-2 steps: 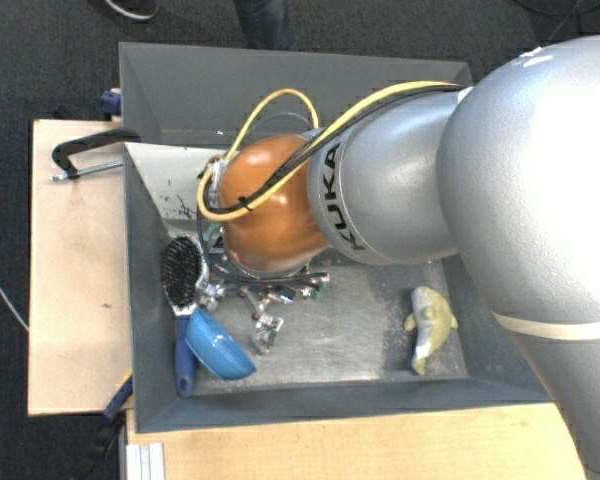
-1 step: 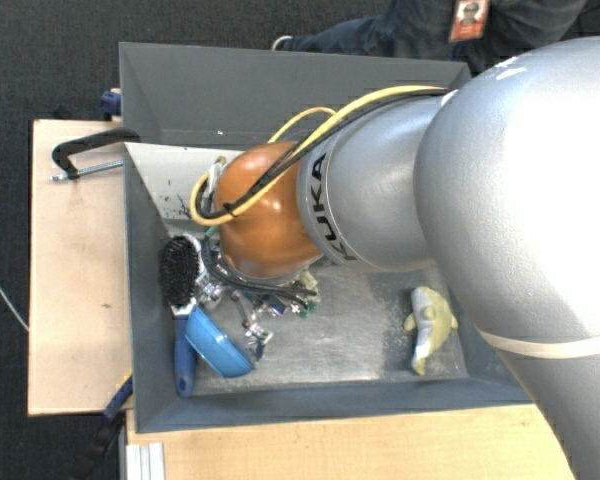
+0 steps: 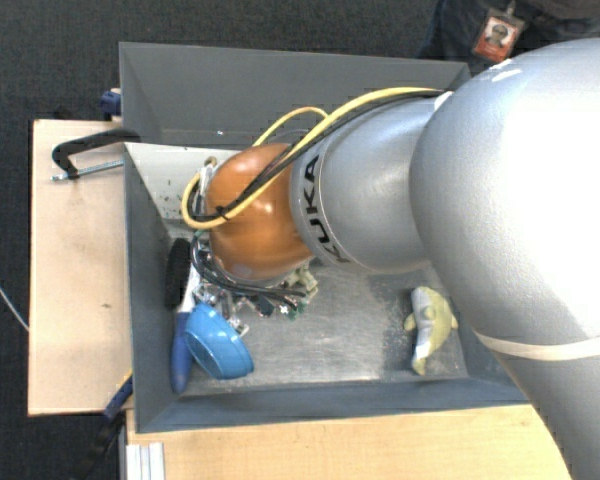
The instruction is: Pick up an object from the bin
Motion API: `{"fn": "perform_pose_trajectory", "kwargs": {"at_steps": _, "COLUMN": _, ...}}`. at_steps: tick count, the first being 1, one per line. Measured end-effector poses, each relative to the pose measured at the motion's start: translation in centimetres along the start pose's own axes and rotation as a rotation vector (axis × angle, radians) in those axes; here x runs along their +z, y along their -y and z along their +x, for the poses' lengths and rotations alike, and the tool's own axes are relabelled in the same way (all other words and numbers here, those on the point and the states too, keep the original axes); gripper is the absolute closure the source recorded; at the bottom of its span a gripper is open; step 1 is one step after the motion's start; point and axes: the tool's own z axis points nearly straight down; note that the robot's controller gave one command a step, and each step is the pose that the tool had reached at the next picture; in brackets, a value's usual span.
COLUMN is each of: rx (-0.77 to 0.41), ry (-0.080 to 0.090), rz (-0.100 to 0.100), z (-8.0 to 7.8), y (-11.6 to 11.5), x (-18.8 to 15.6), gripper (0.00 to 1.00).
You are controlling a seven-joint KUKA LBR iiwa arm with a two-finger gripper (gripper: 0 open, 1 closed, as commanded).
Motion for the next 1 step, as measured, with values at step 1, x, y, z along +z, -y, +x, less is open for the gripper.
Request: {"fn": "perform_pose_trajectory", "kwargs": {"at_steps": 1, "rx": 0.019, "ry": 0.01, "rz": -0.011, "z": -0.37, "y": -0.04, "x": -13.47, "gripper": 1.0}}
